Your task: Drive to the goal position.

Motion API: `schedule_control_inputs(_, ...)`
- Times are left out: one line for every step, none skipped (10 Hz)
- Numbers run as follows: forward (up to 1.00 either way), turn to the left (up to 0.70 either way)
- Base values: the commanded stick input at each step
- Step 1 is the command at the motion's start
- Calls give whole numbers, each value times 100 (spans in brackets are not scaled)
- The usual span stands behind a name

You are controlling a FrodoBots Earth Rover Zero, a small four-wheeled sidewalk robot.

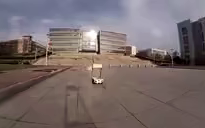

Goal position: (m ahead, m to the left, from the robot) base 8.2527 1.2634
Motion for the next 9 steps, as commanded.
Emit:
schedule_control_inputs(70,-12)
schedule_control_inputs(70,-12)
schedule_control_inputs(70,-12)
schedule_control_inputs(70,-12)
schedule_control_inputs(70,-12)
schedule_control_inputs(70,-12)
schedule_control_inputs(70,-12)
schedule_control_inputs(70,-12)
schedule_control_inputs(70,-12)
